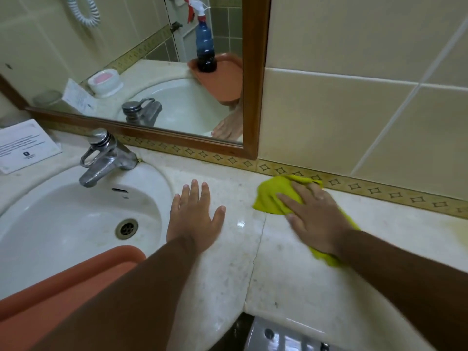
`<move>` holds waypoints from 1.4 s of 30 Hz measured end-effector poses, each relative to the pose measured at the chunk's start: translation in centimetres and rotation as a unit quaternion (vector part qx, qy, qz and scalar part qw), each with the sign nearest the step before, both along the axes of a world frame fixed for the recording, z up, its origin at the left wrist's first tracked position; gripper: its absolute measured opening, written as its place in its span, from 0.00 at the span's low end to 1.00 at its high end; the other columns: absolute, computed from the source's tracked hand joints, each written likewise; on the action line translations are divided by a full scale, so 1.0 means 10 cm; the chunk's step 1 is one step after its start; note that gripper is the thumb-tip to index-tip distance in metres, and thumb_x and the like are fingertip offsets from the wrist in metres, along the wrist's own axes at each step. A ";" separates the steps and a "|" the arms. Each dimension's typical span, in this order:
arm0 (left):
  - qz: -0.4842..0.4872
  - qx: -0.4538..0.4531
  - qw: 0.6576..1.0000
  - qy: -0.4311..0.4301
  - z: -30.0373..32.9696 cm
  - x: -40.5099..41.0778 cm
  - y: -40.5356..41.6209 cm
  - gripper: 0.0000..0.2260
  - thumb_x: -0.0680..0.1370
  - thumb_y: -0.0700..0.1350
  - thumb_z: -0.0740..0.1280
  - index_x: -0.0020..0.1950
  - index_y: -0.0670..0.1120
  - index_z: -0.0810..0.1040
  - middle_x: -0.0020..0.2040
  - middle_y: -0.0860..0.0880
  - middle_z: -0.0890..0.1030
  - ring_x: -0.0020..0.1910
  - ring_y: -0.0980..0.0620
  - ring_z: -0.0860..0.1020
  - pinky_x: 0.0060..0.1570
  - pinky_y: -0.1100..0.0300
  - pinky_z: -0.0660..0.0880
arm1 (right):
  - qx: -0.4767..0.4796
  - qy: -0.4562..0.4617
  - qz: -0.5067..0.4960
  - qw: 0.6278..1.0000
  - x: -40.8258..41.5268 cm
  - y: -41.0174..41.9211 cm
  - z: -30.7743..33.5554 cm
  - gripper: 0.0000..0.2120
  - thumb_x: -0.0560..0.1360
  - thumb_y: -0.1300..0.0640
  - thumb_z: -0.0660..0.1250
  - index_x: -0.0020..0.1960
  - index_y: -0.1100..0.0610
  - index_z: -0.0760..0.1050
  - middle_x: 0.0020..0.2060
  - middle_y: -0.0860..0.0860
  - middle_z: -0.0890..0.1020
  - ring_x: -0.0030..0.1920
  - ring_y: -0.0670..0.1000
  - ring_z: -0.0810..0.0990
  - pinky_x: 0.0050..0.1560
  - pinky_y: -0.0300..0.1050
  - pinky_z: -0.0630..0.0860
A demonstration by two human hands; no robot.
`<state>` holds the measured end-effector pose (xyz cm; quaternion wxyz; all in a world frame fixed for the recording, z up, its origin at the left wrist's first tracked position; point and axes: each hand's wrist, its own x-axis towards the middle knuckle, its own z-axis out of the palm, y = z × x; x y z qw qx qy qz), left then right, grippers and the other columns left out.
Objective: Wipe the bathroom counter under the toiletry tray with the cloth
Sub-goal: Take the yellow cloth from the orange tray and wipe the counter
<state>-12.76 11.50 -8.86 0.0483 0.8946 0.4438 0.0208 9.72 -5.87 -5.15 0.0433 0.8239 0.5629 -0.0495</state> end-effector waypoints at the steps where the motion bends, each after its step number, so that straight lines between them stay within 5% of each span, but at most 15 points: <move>1: -0.001 0.000 1.000 0.002 0.00 0.00 0.01 0.36 0.77 0.65 0.43 0.81 0.47 0.49 0.81 0.43 0.49 0.80 0.43 0.48 0.77 0.46 0.47 | 0.002 0.005 0.001 1.000 -0.21 0.16 0.00 0.28 0.81 0.41 0.47 0.79 0.39 0.47 0.81 0.54 0.50 0.78 0.62 0.51 0.76 0.57 0.50; 5: 0.005 -0.002 1.000 0.001 0.01 -0.01 -0.01 0.35 0.78 0.64 0.42 0.81 0.47 0.49 0.81 0.43 0.49 0.80 0.44 0.48 0.78 0.46 0.47 | 0.012 0.040 0.163 0.986 -0.88 -0.49 -0.11 0.27 0.79 0.40 0.51 0.78 0.38 0.53 0.80 0.54 0.57 0.78 0.63 0.56 0.75 0.61 0.54; 8: -0.002 -0.007 1.000 -0.002 0.03 0.01 -0.01 0.35 0.78 0.64 0.42 0.81 0.47 0.49 0.81 0.44 0.49 0.80 0.43 0.47 0.77 0.46 0.46 | -0.012 0.057 0.238 0.969 -0.55 -1.51 -0.12 0.27 0.78 0.37 0.56 0.76 0.36 0.59 0.79 0.50 0.61 0.77 0.59 0.61 0.70 0.59 0.61; 11: -0.003 -0.006 1.000 0.005 0.03 0.00 -0.01 0.35 0.78 0.64 0.43 0.81 0.47 0.49 0.81 0.43 0.49 0.80 0.42 0.48 0.77 0.46 0.46 | -0.009 0.020 0.104 0.994 0.21 -1.74 -0.07 0.25 0.79 0.37 0.47 0.76 0.35 0.56 0.78 0.52 0.61 0.76 0.61 0.62 0.69 0.58 0.62; 13: -0.003 -0.001 1.000 0.005 0.03 -0.01 -0.01 0.35 0.78 0.64 0.43 0.81 0.47 0.49 0.81 0.43 0.49 0.80 0.42 0.48 0.77 0.45 0.46 | 0.006 0.015 -0.037 0.999 0.40 -1.34 0.01 0.28 0.78 0.36 0.38 0.77 0.37 0.56 0.78 0.54 0.61 0.76 0.64 0.61 0.71 0.61 0.62; 15: -0.001 -0.004 1.000 0.001 0.02 0.00 0.00 0.35 0.78 0.64 0.43 0.81 0.47 0.49 0.81 0.43 0.49 0.80 0.42 0.48 0.77 0.45 0.46 | 0.011 -0.021 -0.101 0.995 0.28 -0.72 -0.02 0.30 0.78 0.38 0.40 0.78 0.40 0.54 0.79 0.55 0.58 0.76 0.64 0.58 0.73 0.59 0.59; 19: -0.001 -0.013 1.000 0.016 0.04 -0.01 -0.01 0.34 0.79 0.63 0.46 0.81 0.46 0.50 0.81 0.42 0.50 0.80 0.42 0.49 0.77 0.45 0.47 | -0.010 -0.006 -0.021 1.000 -0.60 -0.04 -0.09 0.28 0.80 0.41 0.46 0.79 0.40 0.48 0.80 0.55 0.52 0.78 0.64 0.52 0.74 0.60 0.54; 23: 0.000 -0.023 0.999 0.022 0.09 0.00 -0.01 0.35 0.79 0.63 0.46 0.81 0.46 0.50 0.81 0.42 0.50 0.80 0.41 0.50 0.77 0.44 0.48 | 0.005 0.089 0.141 0.986 -0.94 -0.95 -0.06 0.25 0.80 0.39 0.51 0.76 0.36 0.57 0.78 0.51 0.62 0.77 0.60 0.60 0.72 0.60 0.61; 26: -0.006 -0.014 1.000 0.027 0.08 -0.01 0.02 0.36 0.78 0.65 0.43 0.80 0.46 0.51 0.81 0.42 0.51 0.79 0.40 0.51 0.77 0.44 0.49 | -0.013 0.060 0.064 0.996 -0.29 -1.31 -0.05 0.25 0.79 0.37 0.46 0.76 0.33 0.52 0.78 0.50 0.61 0.77 0.59 0.58 0.72 0.57 0.59; 31: -0.006 0.003 1.000 0.023 0.01 -0.04 0.11 0.36 0.77 0.66 0.43 0.80 0.46 0.53 0.81 0.41 0.54 0.79 0.40 0.53 0.76 0.43 0.51 | -0.012 0.007 -0.164 0.986 -0.18 -0.44 -0.05 0.27 0.81 0.41 0.47 0.79 0.40 0.49 0.80 0.54 0.52 0.78 0.63 0.52 0.76 0.58 0.53; 36: -0.009 -0.001 0.999 0.034 0.04 -0.04 0.08 0.35 0.79 0.64 0.45 0.80 0.45 0.52 0.80 0.40 0.53 0.79 0.39 0.52 0.76 0.43 0.51 | -0.004 0.044 0.119 0.992 -0.75 -1.37 -0.12 0.26 0.79 0.41 0.52 0.76 0.39 0.58 0.77 0.53 0.64 0.76 0.62 0.62 0.72 0.60 0.62; 38: 0.003 -0.018 0.997 0.071 0.08 -0.04 0.06 0.34 0.79 0.64 0.44 0.81 0.45 0.50 0.81 0.40 0.50 0.79 0.39 0.50 0.76 0.41 0.50 | -0.005 0.038 0.067 0.997 -0.39 -2.07 -0.10 0.26 0.79 0.40 0.51 0.77 0.38 0.56 0.78 0.52 0.63 0.76 0.61 0.61 0.72 0.59 0.62; 42: -0.005 0.004 0.992 0.126 0.22 0.20 -0.32 0.36 0.77 0.66 0.37 0.81 0.49 0.45 0.82 0.44 0.45 0.80 0.39 0.46 0.75 0.37 0.47 | -0.015 0.046 -0.242 0.969 0.23 -2.97 -0.01 0.26 0.81 0.40 0.46 0.78 0.38 0.46 0.81 0.51 0.50 0.80 0.58 0.47 0.76 0.55 0.53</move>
